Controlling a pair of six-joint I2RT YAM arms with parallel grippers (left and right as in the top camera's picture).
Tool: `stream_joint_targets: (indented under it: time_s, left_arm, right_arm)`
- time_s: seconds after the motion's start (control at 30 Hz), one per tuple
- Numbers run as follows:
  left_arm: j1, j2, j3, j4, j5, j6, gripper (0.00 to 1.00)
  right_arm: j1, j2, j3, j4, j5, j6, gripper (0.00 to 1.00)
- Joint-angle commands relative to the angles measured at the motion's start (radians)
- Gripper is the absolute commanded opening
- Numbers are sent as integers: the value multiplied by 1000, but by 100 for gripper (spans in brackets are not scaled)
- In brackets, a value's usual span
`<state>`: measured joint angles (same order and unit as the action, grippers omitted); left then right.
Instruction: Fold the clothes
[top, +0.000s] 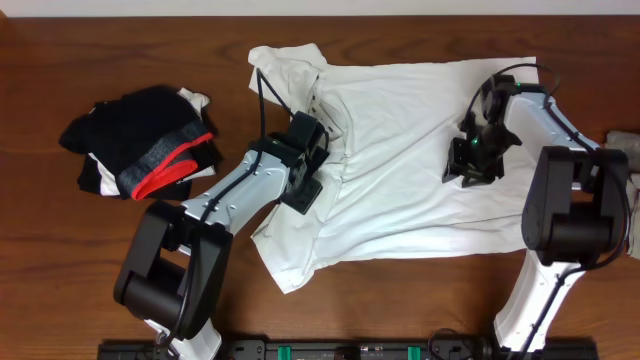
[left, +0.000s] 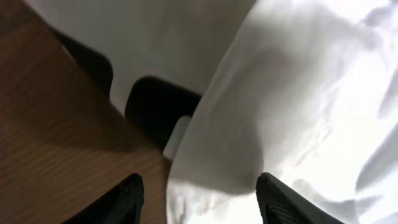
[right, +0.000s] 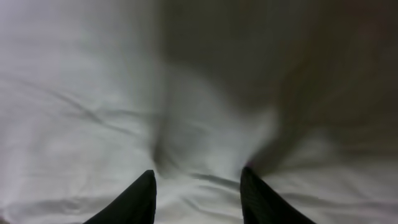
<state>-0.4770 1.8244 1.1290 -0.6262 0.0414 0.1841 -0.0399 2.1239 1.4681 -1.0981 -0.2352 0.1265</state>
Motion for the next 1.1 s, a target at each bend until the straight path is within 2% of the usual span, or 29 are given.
stream_joint_targets:
  time_s: [0.0, 0.07, 0.17, 0.33, 0.4, 0.53, 0.7, 0.83, 1.07]
  left_arm:
    - [2, 6, -12, 0, 31, 14, 55]
    - [3, 11, -13, -1, 30, 15, 47]
    - [2, 27, -13, -1, 31, 18, 40]
    - [3, 50, -13, -6, 60, 25, 13]
    - [4, 48, -12, -13, 55, 25, 7]
    - [11, 24, -6, -64, -2, 14, 6]
    - [47, -64, 10, -155, -180, -131, 6]
    - [114, -127, 10, -223, -189, -173, 6]
    - [243, -132, -6, -316, -188, -259, 6]
  right_arm:
    - [0, 10, -48, 24, 11, 16, 43]
    - [0, 10, -57, 35, 11, 14, 42]
    - [0, 10, -58, 37, 11, 6, 41]
    - [0, 10, -58, 36, 18, 6, 41]
    - [0, 10, -58, 36, 23, 6, 41]
    - [0, 10, -58, 35, 26, 6, 41]
    - [0, 10, -58, 32, 30, 7, 41]
    - [-1, 10, -58, 32, 30, 7, 41]
    - [-3, 10, -58, 19, 64, 7, 41]
